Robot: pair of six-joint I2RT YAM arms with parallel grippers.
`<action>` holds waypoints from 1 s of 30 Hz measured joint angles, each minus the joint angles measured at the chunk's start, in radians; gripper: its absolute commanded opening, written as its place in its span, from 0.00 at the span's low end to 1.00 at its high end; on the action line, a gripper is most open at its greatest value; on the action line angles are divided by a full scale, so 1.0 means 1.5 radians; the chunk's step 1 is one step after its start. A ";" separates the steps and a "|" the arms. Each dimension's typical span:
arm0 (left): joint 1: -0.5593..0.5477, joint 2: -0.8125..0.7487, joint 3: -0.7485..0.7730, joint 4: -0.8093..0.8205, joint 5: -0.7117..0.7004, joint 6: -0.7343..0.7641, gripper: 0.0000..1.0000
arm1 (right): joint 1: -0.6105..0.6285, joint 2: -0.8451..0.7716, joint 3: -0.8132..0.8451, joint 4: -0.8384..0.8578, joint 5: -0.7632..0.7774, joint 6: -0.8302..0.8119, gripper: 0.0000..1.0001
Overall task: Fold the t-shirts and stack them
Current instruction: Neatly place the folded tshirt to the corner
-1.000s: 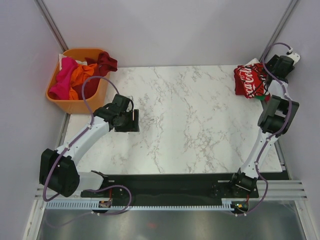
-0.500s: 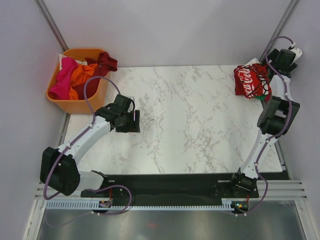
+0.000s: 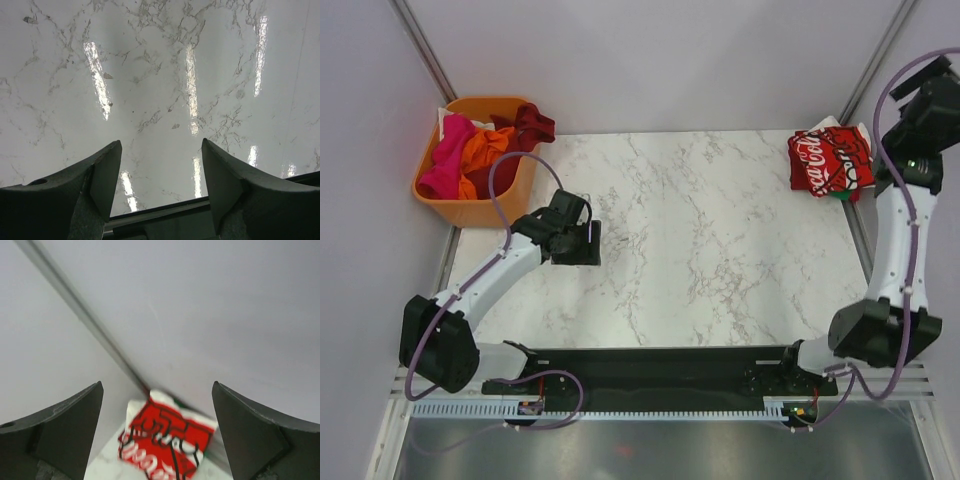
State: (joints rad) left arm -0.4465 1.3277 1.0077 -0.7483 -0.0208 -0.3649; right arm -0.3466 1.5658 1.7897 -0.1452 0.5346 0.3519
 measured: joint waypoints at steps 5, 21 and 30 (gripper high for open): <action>-0.007 -0.027 0.000 -0.002 -0.006 0.000 0.73 | 0.051 -0.194 -0.232 -0.085 -0.062 0.033 0.98; -0.032 -0.321 -0.019 0.022 -0.103 0.000 0.74 | 0.124 -0.516 -0.467 -0.263 -0.167 0.053 0.98; -0.033 -0.370 -0.033 0.031 -0.161 0.000 0.74 | 0.125 -0.481 -0.477 -0.279 -0.184 0.055 0.98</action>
State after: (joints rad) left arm -0.4953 0.7731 0.9585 -0.7013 -0.2623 -0.3653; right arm -0.1589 0.8436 1.0744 -0.5632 0.2584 0.4347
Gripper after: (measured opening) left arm 0.740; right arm 0.979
